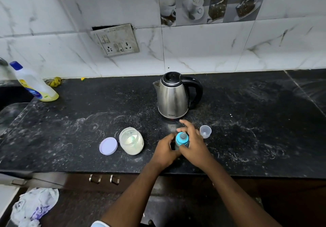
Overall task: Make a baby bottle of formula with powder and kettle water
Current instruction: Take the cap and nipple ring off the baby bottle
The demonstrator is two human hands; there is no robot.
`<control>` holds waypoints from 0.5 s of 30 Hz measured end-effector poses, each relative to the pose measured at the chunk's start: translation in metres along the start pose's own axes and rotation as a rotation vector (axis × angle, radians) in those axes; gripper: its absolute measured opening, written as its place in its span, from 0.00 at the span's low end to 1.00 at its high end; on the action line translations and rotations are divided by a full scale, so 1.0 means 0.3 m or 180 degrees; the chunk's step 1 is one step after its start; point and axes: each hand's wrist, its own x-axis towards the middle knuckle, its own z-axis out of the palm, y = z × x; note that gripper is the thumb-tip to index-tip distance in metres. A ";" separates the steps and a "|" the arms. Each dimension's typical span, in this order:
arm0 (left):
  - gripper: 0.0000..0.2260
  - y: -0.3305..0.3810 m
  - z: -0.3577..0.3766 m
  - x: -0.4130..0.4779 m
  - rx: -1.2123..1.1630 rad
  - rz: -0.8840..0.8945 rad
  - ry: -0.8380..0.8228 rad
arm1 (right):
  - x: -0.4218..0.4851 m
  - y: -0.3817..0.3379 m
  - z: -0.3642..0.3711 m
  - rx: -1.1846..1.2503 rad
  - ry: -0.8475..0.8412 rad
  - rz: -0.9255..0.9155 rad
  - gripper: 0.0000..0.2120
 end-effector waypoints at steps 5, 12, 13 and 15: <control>0.19 -0.010 0.001 0.004 -0.0020 -0.0038 -0.0017 | -0.006 -0.010 0.009 0.0004 0.0180 -0.0111 0.40; 0.23 -0.029 0.014 0.013 0.0002 -0.0116 -0.0054 | -0.038 0.026 -0.179 0.0216 0.1316 0.0186 0.29; 0.23 -0.030 0.014 0.013 -0.0013 -0.0130 -0.0060 | -0.052 0.050 -0.208 -0.0046 0.1300 0.0254 0.26; 0.23 -0.034 0.015 0.015 -0.0013 -0.0158 -0.0069 | -0.079 0.106 -0.236 -0.0662 0.1074 0.0351 0.22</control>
